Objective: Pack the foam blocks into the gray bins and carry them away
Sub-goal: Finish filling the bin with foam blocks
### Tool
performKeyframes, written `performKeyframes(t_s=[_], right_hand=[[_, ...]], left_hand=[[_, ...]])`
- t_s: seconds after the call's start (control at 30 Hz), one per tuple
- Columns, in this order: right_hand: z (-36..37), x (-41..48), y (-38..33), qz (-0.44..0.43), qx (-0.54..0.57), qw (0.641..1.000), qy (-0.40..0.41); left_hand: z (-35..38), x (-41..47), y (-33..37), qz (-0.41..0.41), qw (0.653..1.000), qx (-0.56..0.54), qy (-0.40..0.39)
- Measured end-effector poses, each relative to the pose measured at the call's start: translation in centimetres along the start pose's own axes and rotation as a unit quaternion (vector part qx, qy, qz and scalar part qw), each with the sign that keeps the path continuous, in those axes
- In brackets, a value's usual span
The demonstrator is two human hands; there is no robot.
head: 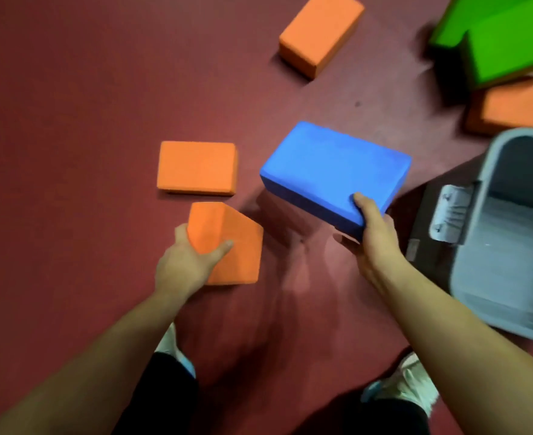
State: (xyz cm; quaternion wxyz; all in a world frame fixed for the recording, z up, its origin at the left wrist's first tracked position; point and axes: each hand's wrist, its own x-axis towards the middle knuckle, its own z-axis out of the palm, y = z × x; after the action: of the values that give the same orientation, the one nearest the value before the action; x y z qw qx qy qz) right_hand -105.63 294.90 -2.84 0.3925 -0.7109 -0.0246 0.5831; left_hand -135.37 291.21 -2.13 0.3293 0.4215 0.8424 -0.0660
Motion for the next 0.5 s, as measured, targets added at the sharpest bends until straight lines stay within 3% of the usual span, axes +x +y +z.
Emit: performKeyframes(t_s=[0.23,0.37,0.5], right_hand=[[-19.8,-4.3,-12.4,-0.093,-0.043,0.993,0.058],[-30.9,-7.0,-17.9,-0.133,-0.078,0.982,0.107],[-38.9,-7.5,-19.8,-0.117,-0.117,0.976,0.144]], left_hand=[[-1.9,-15.8,18.2,0.028,0.995,-0.043,0.088],[-1.0,-24.7,27.2,0.085,0.986,-0.121,0.076],[2.5,-30.7,34.9,0.146,0.971,-0.185,0.026]])
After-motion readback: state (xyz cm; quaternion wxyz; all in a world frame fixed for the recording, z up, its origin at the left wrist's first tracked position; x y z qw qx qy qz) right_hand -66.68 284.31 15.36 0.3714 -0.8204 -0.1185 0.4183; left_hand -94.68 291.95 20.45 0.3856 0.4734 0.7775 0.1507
